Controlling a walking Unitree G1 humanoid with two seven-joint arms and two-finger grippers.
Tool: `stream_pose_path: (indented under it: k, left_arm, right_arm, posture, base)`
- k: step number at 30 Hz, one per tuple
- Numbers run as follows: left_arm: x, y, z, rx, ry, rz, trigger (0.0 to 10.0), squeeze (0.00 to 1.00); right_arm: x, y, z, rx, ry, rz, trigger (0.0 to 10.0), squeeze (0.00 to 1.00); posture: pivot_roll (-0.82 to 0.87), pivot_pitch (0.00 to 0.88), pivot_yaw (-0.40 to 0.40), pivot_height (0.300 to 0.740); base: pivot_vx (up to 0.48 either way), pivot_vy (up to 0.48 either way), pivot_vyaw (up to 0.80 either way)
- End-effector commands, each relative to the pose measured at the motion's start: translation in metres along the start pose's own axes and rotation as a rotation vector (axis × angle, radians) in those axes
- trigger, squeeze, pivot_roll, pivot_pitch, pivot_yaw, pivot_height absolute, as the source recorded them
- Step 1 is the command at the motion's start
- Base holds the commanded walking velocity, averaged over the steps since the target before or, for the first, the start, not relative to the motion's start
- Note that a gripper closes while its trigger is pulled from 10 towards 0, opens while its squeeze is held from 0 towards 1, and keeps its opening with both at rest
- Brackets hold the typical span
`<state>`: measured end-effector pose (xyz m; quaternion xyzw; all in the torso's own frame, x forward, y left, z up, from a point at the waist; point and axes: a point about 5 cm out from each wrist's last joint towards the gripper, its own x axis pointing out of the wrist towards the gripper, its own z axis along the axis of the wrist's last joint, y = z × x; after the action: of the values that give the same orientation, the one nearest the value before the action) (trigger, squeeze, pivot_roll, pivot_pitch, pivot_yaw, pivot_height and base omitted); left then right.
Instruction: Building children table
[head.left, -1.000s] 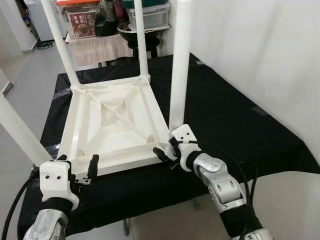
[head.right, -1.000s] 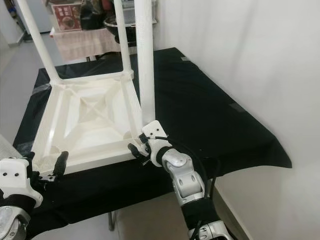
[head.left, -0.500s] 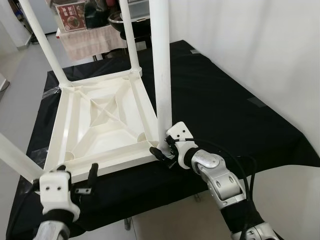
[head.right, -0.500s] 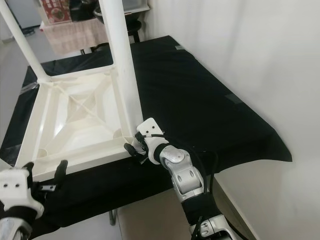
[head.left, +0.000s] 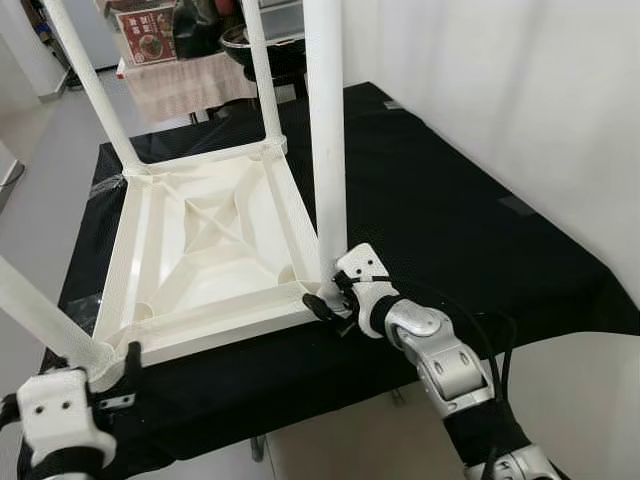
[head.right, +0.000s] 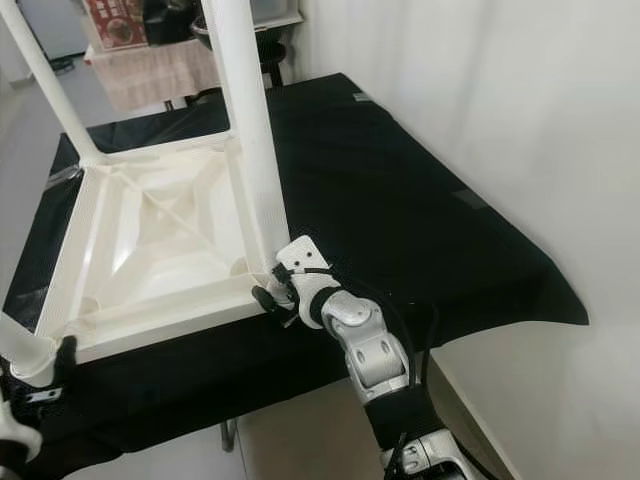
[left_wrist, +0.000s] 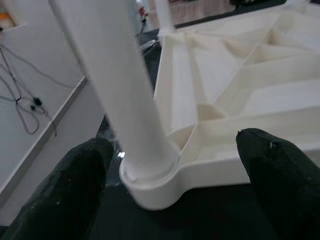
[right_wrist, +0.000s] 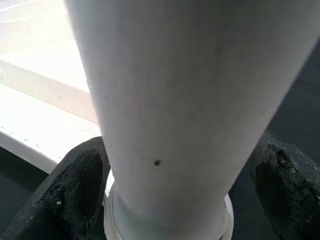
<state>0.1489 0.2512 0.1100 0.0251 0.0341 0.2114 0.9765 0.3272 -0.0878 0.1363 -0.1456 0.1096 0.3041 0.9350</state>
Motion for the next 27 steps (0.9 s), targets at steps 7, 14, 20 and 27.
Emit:
stream_pose_path:
  k: [7,14,20,27]
  left_arm:
    - [-0.013,0.006,-0.013,0.021,0.033,0.004,10.0,0.0]
    - [-0.003,0.013,-0.012,0.017,-0.005,0.024,10.0,0.0]
    - [0.012,0.015,-0.007,0.001,-0.058,0.004,10.0,0.0]
    - [0.034,0.012,-0.007,-0.039,-0.085,-0.031,10.0,0.0]
  right_arm:
    - [-0.009,-0.026,0.049,0.042,-0.222,0.027,10.0,0.0]
    - [-0.021,-0.045,0.089,0.001,-0.334,0.033,10.0,0.0]
    - [-0.023,-0.047,0.104,-0.016,-0.378,0.048,10.0,0.0]
    - [-0.023,-0.046,0.114,-0.037,-0.402,0.072,10.0,0.0]
  posture:
    - [-0.02,0.085,0.07,0.74]
    - [-0.02,0.081,0.056,0.74]
    - [-0.03,0.077,0.05,0.74]
    - [-0.04,0.076,0.044,0.74]
  base:
    - [0.0,0.0,0.0]
    - [0.0,0.0,0.0]
    - [0.0,0.0,0.0]
    - [0.0,0.0,0.0]
